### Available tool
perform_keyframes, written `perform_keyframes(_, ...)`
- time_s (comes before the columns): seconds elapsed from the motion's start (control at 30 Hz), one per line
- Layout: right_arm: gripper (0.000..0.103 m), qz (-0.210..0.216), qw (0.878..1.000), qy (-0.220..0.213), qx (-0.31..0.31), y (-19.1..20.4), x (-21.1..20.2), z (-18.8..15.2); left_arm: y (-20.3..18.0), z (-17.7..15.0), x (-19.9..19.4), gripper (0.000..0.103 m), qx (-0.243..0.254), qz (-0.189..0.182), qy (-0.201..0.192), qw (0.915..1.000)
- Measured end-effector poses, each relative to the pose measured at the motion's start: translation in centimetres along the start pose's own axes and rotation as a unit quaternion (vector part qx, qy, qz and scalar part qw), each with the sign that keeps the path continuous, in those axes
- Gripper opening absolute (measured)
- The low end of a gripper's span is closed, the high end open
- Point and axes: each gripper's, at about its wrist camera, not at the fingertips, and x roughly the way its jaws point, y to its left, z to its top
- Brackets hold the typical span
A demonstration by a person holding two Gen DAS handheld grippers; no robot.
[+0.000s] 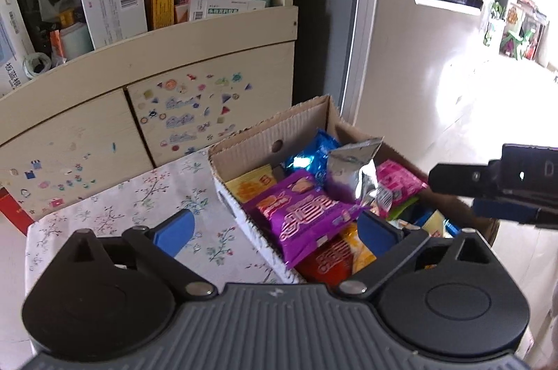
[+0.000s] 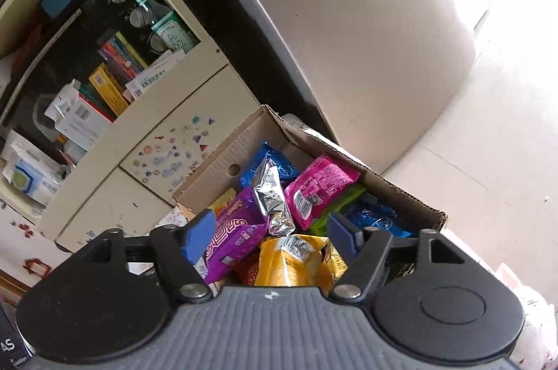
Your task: Organize snacks
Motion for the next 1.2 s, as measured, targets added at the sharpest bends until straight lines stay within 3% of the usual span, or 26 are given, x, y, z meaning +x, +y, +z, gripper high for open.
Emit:
perform_keyframes(0.47, 0.097, -0.080, 0.995, 0.023, -0.056, 1.1, 1.6, -0.9, 1.5, -1.4, 1.6, 0.102, -0.019, -0.001, 0.041, 0.9990)
perform_keyframes(0.97, 0.100, -0.171, 0.979, 0.037, -0.107, 1.3, 2.8, -2.1, 1.8, -1.5, 3.1, 0.102, -0.031, 0.017, 0.071, 0.9969)
perform_keyframes(1.2, 0.102, -0.193, 0.971, 0.038, -0.140, 1.9, 3.0, -2.7, 1.5, -1.4, 3.2, 0.102, -0.028, 0.023, 0.074, 0.9966)
